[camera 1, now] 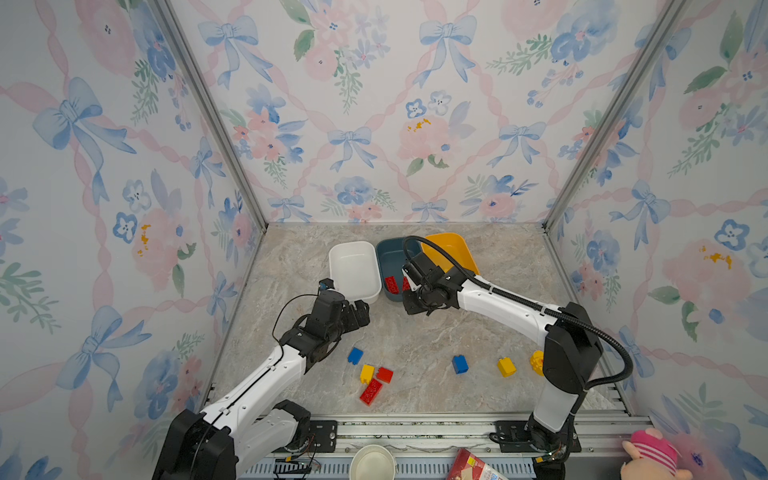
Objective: Sort the legos into containers by color
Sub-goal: 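Carry the blue brick over the white bin and release it with the right gripper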
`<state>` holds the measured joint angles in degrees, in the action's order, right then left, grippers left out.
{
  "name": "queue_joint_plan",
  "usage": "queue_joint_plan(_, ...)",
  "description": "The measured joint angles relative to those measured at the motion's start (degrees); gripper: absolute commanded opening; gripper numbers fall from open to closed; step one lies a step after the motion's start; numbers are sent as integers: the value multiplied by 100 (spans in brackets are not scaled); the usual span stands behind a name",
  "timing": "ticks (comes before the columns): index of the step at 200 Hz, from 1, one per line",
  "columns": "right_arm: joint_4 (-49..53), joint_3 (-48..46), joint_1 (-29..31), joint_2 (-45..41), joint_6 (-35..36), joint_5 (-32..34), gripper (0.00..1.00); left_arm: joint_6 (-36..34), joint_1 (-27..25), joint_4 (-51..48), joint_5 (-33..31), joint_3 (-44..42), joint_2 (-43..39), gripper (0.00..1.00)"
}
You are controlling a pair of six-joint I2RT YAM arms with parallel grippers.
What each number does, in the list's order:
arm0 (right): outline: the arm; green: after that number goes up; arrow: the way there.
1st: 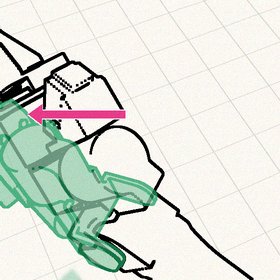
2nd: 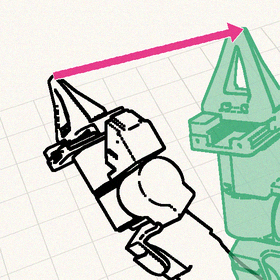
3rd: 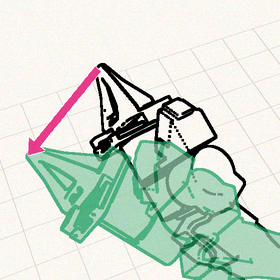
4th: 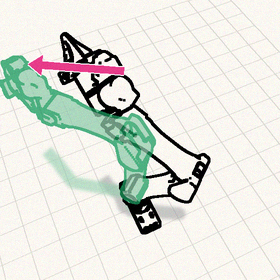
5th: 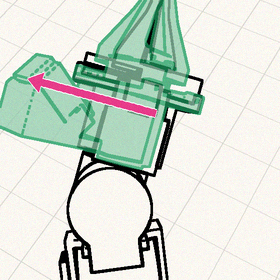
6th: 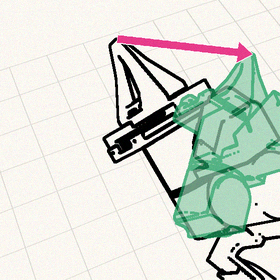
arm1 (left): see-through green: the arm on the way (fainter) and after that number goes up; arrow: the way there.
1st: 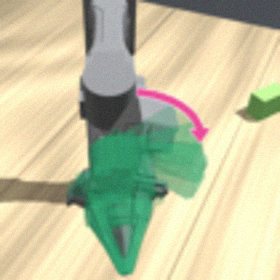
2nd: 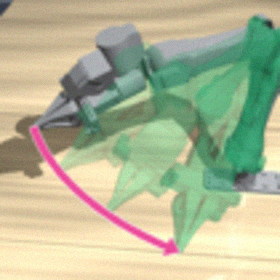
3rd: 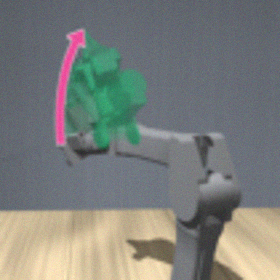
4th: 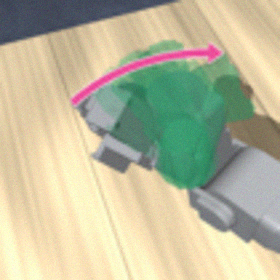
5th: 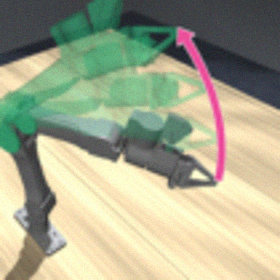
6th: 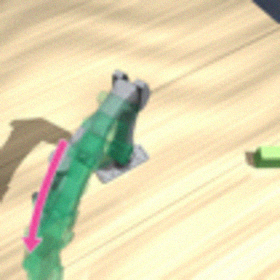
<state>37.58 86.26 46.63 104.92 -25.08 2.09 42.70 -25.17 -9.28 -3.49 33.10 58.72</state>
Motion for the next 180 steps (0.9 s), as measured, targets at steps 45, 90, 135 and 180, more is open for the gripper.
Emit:
queue_joint_plan(45, -229, 682, 72, 605, -20, -157, 23, 0, 15, 0, 11, -44, -83, 98)
queue_joint_plan(90, -516, 1357, 85, 1132, -39, -328, 23, 0, 46, 0, 37, -61, -94, 98)
queue_joint_plan(135, -754, 1954, 103, 1665, -44, -461, 24, 2, 46, 0, 39, -76, -94, 98)
queue_joint_plan(180, -813, 2706, 116, 2369, -37, -535, 24, 2, 46, 0, 39, -76, -94, 98)
